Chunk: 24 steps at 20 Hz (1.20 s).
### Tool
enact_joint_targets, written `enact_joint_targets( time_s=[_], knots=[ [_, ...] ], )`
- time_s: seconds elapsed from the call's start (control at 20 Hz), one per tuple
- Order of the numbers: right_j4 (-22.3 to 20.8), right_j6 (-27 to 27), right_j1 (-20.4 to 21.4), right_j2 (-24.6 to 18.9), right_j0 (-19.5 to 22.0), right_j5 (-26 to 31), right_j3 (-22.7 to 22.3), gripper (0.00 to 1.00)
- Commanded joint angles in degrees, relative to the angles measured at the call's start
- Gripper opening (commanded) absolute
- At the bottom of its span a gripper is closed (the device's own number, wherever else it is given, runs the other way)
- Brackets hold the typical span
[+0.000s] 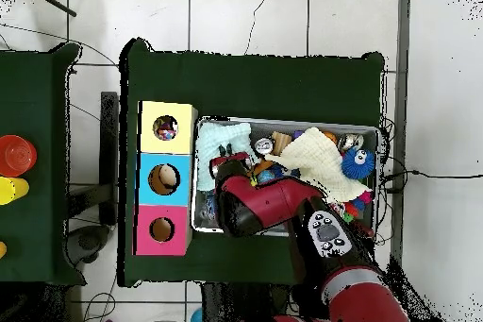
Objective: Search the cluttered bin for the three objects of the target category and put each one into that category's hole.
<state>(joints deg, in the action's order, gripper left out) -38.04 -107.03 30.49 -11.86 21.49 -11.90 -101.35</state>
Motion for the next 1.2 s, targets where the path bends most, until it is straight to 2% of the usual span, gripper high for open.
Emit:
enact_joint_targets(
  time_s=[0.05, 0.15, 0.25, 0.4, 0.55, 0.75, 0.9, 1.2],
  knots=[
    [-2.49, -3.36, -1.69, -1.67, 0.37, 0.44, 4.52, 0.00],
    [-1.17, -4.36, 1.04, -0.60, -0.27, 0.70, 2.36, 0.00],
    [-1.84, -5.02, 6.83, -3.88, 2.48, 2.81, -3.04, 0.00],
    [-3.64, -3.74, 14.48, -12.99, 10.20, 7.77, -11.61, 0.00],
    [-3.18, -1.62, 19.10, -23.23, 18.49, 11.50, -18.32, 0.00],
    [-0.42, 2.11, 22.08, -33.77, 27.07, 15.60, -24.64, 0.00],
    [1.07, 3.77, 22.85, -38.56, 30.83, 17.78, -27.15, 0.00],
    [3.34, 5.28, 23.70, -45.11, 35.65, 22.10, -29.78, 0.00]
  ],
)
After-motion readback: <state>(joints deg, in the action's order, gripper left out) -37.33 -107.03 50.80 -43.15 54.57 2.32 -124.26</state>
